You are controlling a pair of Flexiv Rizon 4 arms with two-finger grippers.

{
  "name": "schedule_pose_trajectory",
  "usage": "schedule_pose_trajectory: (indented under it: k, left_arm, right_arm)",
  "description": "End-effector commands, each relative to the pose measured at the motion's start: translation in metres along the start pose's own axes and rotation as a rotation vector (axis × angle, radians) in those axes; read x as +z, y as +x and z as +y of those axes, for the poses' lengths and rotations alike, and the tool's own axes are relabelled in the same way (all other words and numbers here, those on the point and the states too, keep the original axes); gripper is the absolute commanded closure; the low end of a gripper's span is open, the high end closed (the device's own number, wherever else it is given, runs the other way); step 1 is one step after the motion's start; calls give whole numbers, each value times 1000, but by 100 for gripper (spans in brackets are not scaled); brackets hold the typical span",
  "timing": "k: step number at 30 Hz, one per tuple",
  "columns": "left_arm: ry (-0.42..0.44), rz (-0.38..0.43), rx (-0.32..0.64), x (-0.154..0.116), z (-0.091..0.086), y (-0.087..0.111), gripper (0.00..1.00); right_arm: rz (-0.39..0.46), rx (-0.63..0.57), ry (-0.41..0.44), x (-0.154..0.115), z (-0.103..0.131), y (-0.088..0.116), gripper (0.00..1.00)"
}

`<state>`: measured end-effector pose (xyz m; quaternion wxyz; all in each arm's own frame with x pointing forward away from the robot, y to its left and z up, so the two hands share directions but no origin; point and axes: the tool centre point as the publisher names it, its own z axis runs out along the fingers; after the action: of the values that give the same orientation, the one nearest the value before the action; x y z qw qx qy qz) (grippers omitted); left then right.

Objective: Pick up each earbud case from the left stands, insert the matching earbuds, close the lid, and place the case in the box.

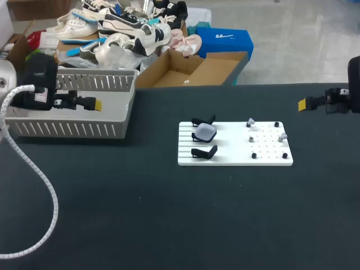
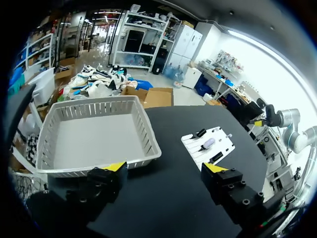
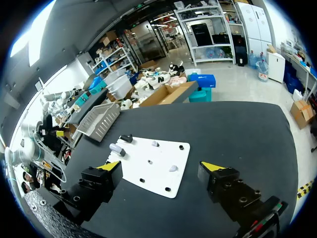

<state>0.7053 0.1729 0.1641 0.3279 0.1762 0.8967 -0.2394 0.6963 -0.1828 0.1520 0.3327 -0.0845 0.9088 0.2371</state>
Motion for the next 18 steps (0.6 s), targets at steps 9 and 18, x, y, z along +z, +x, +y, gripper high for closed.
schedule_pose_trajectory:
  k: [9, 18]
  left_arm:
    - [505, -94, 669, 1, -9, -18, 0]
    - [662, -164, 894, 20, -36, -10, 0]
  right_arm:
    - [0, -2, -7, 1, -2, 0, 0]
    - [0, -2, -7, 1, -2, 0, 0]
